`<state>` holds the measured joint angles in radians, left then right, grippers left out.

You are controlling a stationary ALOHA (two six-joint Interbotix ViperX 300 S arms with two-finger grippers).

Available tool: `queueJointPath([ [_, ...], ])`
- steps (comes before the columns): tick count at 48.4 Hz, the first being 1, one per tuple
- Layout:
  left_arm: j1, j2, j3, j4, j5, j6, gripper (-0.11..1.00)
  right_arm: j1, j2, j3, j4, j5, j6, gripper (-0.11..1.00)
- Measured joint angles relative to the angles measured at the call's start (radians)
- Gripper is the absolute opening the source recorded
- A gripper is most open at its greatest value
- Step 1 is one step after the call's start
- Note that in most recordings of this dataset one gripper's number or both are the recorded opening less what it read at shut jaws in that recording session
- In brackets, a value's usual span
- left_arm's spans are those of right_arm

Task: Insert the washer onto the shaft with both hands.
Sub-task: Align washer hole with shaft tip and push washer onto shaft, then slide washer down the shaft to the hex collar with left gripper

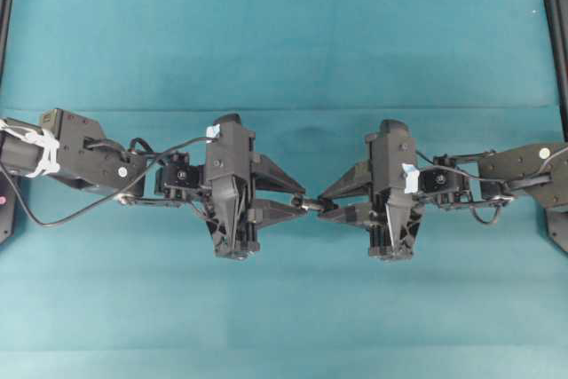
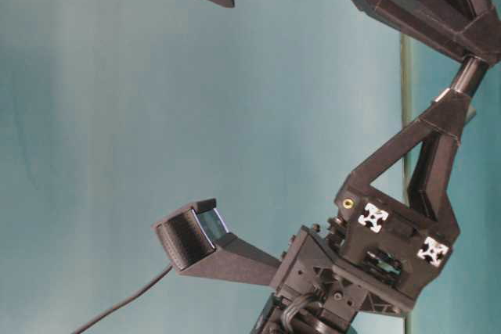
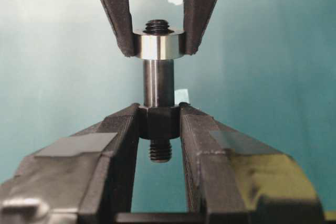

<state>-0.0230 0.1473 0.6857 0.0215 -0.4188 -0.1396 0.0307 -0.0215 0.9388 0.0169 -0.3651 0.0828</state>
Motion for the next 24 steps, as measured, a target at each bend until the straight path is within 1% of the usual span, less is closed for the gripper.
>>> queueJointPath([
  [24,0.002,0.017,-0.02,0.0,0.002,0.002,0.37,0.002,0.002,-0.002,0.0,0.002,-0.002,-0.01],
])
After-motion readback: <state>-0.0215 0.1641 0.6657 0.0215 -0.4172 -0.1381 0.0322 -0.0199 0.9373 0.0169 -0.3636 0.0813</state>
